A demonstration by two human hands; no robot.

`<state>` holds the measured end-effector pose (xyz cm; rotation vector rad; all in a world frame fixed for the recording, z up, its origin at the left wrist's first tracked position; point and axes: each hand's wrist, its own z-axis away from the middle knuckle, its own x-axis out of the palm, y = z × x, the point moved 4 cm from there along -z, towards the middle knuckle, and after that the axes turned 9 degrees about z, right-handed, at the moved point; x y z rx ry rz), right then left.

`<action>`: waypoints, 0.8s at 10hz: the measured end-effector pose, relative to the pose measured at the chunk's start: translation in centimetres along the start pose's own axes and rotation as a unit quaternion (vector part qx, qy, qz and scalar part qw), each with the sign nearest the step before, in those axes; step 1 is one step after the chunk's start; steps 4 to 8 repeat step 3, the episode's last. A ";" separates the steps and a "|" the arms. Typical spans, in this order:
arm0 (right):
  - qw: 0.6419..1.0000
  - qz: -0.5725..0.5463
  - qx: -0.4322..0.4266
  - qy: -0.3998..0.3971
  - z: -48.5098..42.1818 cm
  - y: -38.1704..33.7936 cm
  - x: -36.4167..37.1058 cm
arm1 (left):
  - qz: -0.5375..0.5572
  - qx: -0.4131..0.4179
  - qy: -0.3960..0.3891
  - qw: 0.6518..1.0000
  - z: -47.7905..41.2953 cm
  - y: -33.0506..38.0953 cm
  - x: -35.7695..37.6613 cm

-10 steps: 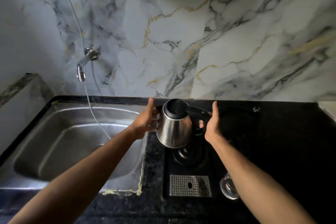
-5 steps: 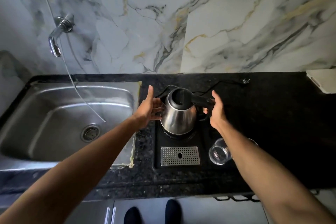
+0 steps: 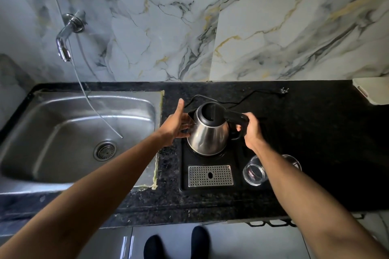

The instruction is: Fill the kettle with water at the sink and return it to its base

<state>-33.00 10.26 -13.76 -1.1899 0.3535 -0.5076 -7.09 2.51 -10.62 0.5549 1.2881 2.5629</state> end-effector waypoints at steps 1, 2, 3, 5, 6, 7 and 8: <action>0.998 0.050 0.019 -0.012 -0.2 -0.5 -0.3 | -0.012 -0.014 -0.012 1.000 -0.2 0.2 -0.1; 0.989 0.129 0.039 -0.055 -0.4 -1.2 -1.1 | -0.057 -0.037 -0.021 0.997 0.6 0.7 0.0; 0.950 0.308 0.003 -0.049 -1.3 -4.9 -1.6 | -0.136 0.018 -0.019 0.990 1.5 3.0 -0.7; 0.950 0.308 0.003 -0.049 -1.3 -4.9 -1.6 | -0.136 0.018 -0.019 0.990 1.5 3.0 -0.7; 0.950 0.308 0.003 -0.049 -1.3 -4.9 -1.6 | -0.136 0.018 -0.019 0.990 1.5 3.0 -0.7; 0.950 0.308 0.003 -0.049 -1.3 -4.9 -1.6 | -0.136 0.018 -0.019 0.990 1.5 3.0 -0.7; 0.950 0.308 0.003 -0.049 -1.3 -4.9 -1.6 | -0.136 0.018 -0.019 0.990 1.5 3.0 -0.7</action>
